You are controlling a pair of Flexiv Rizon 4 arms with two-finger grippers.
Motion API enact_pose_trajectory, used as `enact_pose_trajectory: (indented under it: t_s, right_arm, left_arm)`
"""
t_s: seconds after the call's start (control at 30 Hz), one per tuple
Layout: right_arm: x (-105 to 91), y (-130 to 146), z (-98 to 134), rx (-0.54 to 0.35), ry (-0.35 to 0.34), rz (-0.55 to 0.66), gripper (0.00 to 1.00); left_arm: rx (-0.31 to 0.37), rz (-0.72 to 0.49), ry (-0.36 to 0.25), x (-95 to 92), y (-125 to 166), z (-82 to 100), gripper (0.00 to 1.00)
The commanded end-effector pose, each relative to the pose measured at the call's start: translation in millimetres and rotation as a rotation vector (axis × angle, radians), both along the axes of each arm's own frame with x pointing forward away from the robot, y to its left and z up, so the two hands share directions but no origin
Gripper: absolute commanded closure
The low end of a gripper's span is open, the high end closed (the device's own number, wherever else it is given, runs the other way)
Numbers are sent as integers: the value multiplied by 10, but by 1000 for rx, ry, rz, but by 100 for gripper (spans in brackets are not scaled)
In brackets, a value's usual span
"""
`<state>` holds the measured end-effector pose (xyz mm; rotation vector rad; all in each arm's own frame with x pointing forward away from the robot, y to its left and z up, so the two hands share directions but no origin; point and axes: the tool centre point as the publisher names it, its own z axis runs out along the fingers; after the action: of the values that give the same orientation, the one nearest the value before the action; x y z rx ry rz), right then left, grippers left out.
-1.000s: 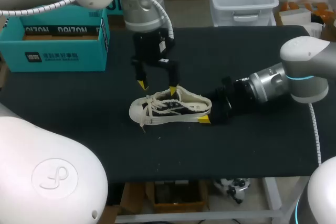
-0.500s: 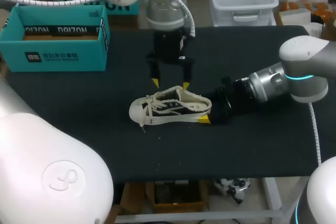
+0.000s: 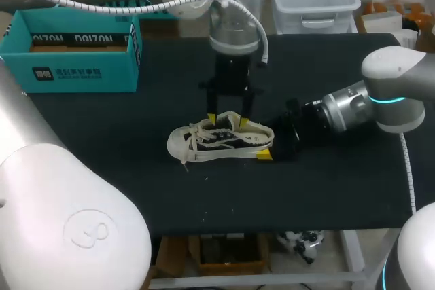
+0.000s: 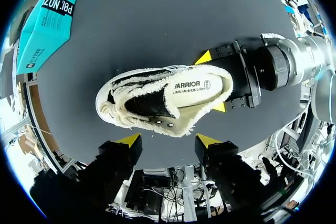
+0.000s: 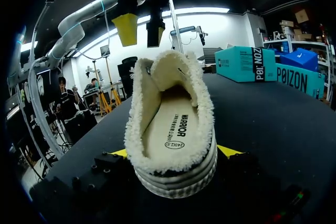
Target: Open the shoe tongue, take the insole out of the shoe, put the insole back into the shoe, and pack the shoe into the shoebox
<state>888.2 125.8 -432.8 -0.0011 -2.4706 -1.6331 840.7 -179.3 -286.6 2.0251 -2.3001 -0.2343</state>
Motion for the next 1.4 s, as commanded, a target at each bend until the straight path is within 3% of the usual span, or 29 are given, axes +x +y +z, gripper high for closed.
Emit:
enact_pose_trajectory:
  t_s: [0.03,0.27,0.5,0.8,0.97,1.1,1.4]
  right_arm:
    - [18,36,-118,1,2,-1,100]
    - [18,36,-118,1,2,-1,100]
    - [18,36,-118,1,2,-1,100]
    - [18,36,-118,1,2,-1,100]
    - [18,36,-118,1,2,-1,100]
    - [18,36,-118,1,2,-1,100]
    - [18,36,-118,1,2,-1,100]
  left_arm:
    - [46,28,-58,-75,-49,6,32]
    - [41,26,-99,-10,-42,-34,36]
    - [42,6,-99,120,-22,-144,42]
    - [56,2,-111,256,-69,-221,34]
    - [61,4,-128,298,-120,-207,38]
    - [73,7,-129,325,-128,-258,51]
    - [109,23,-121,285,-55,-355,49]
